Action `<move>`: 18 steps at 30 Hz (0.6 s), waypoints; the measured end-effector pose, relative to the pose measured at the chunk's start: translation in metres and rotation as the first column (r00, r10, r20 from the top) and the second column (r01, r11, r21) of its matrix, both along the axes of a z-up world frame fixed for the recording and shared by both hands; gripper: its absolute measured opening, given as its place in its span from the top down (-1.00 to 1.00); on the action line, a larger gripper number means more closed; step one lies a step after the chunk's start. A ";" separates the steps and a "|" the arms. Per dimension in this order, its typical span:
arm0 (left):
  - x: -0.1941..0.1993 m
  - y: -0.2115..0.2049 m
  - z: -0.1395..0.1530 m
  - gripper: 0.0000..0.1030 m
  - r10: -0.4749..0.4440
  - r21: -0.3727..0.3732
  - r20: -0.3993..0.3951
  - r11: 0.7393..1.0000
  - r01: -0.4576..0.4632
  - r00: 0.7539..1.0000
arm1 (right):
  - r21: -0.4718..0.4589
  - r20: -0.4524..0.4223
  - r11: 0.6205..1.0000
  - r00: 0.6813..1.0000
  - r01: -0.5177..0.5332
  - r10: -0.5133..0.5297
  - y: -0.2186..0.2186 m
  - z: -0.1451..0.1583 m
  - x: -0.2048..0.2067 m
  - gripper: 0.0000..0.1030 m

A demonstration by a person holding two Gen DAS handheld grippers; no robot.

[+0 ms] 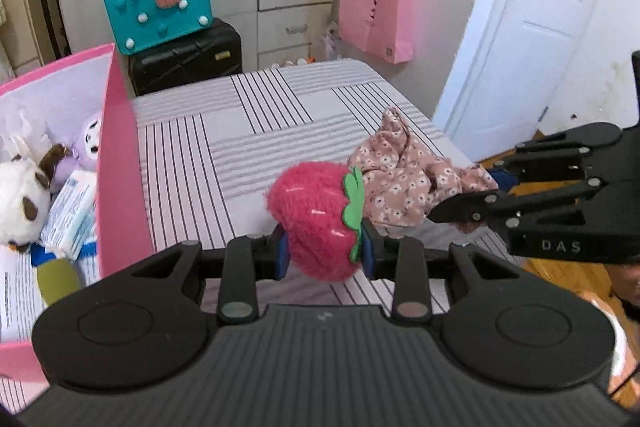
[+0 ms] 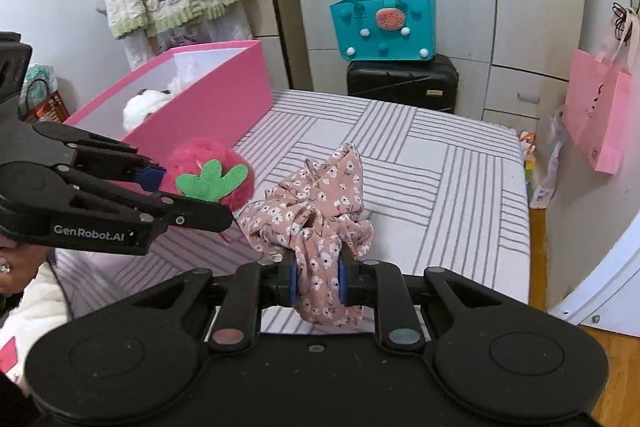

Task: Organize soft objects
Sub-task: 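Lift the strawberry pouch with the left gripper while the right gripper lifts the scrunchie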

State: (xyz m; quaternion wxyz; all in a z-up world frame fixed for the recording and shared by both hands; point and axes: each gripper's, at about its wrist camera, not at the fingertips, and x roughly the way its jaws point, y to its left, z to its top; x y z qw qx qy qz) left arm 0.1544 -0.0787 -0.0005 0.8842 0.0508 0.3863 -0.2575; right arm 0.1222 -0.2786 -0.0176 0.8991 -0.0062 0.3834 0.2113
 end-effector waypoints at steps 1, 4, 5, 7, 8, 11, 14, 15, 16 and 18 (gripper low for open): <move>-0.004 0.001 0.002 0.37 -0.006 0.003 -0.002 1.000 0.006 1.000 | 0.000 -0.004 1.000 1.000 -0.011 0.011 0.002 0.002 -0.003 0.57; -0.010 0.012 0.009 0.37 -0.032 -0.019 -0.043 0.999 0.031 0.999 | -0.002 -0.024 0.999 0.999 -0.042 0.042 0.006 0.005 -0.012 0.56; -0.012 0.016 0.011 0.37 -0.049 -0.033 -0.068 0.998 0.047 0.996 | -0.004 -0.032 0.999 0.998 -0.048 0.048 0.008 0.007 -0.014 0.57; -0.017 0.023 0.016 0.37 -0.067 -0.040 -0.091 0.997 0.063 0.994 | -0.006 -0.044 0.998 0.997 -0.062 0.062 0.012 0.011 -0.018 0.57; -0.021 0.026 0.019 0.37 -0.071 -0.036 -0.085 0.997 0.068 0.994 | -0.004 -0.048 0.998 0.996 -0.069 0.069 0.014 0.013 -0.020 0.57; -0.033 0.035 0.030 0.37 -0.079 -0.019 -0.060 0.997 0.078 0.995 | -0.002 -0.041 0.996 0.995 -0.087 0.087 0.021 0.026 -0.027 0.56; -0.044 0.049 0.043 0.37 -0.098 -0.022 -0.067 0.995 0.096 0.993 | -0.006 -0.023 0.993 0.993 -0.117 0.117 0.030 0.041 -0.031 0.56; -0.047 0.053 0.047 0.37 -0.100 -0.022 -0.067 0.995 0.099 0.993 | -0.008 -0.017 0.991 0.991 -0.131 0.131 0.034 0.046 -0.032 0.56; -0.050 0.059 0.052 0.37 -0.100 -0.020 -0.064 0.995 0.099 0.993 | -0.009 -0.010 0.989 0.989 -0.145 0.145 0.039 0.051 -0.033 0.56; -0.057 0.073 0.061 0.37 -0.095 -0.017 -0.055 0.995 0.094 0.994 | -0.012 0.003 0.986 0.986 -0.168 0.168 0.051 0.058 -0.035 0.56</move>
